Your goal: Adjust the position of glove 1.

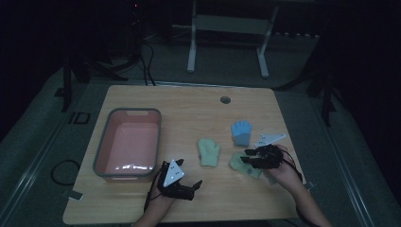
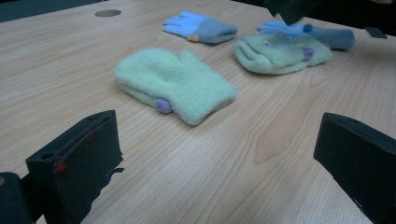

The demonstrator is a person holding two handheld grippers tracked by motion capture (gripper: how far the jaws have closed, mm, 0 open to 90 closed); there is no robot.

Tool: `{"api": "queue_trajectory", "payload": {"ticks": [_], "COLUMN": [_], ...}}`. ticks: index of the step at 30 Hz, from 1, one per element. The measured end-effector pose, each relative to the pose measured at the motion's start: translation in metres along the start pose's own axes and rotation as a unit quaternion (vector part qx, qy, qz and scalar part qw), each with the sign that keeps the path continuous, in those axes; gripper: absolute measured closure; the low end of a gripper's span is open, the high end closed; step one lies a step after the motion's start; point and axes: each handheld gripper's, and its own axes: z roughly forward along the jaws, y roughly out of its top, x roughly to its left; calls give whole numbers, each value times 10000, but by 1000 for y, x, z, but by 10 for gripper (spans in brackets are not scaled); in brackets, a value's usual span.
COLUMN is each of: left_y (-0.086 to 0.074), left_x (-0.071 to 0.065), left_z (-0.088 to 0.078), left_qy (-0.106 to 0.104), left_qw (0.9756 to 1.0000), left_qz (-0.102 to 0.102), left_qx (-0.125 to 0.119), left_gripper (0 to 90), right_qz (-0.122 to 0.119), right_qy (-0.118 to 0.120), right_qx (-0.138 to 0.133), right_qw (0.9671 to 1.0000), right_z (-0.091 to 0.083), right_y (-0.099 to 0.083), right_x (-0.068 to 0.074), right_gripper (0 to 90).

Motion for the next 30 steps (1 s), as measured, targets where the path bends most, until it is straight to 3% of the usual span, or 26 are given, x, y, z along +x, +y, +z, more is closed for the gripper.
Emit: {"api": "queue_trajectory", "payload": {"ticks": [8, 11, 15, 20, 25, 27, 30], "left_y": [0, 0, 0, 0, 0, 0, 0], "left_x": [0, 0, 0, 0, 0, 0, 0], "left_z": [0, 0, 0, 0, 1, 1, 1], "left_qy": [13, 13, 12, 18, 25, 30, 41], "left_qw": [10000, 10000, 10000, 10000, 10000, 10000, 10000], "left_qz": [-11, -14, -9, -21, -13, -18, -29], "left_qx": [8, 7, 10, 16, 22, 23, 34], "left_gripper": [9, 9, 9, 9, 9, 9, 9], "right_qz": [-134, -189, -207, -339, -125, 71, 176], "right_qy": [231, 214, 202, -4, -122, -211, -412], "right_qx": [134, 335, 283, 294, 257, 258, 311], "right_qw": [9996, 9990, 9992, 9990, 9995, 9994, 9985], "right_z": [8, 19, 23, 25, 25, 26, 26], "right_y": [-21, -27, -32, -33, -33, -33, -31], "right_x": [-7, -9, -9, -4, 2, 4, 10], "right_gripper": [594, 578, 566, 644, 791, 813, 822]}}
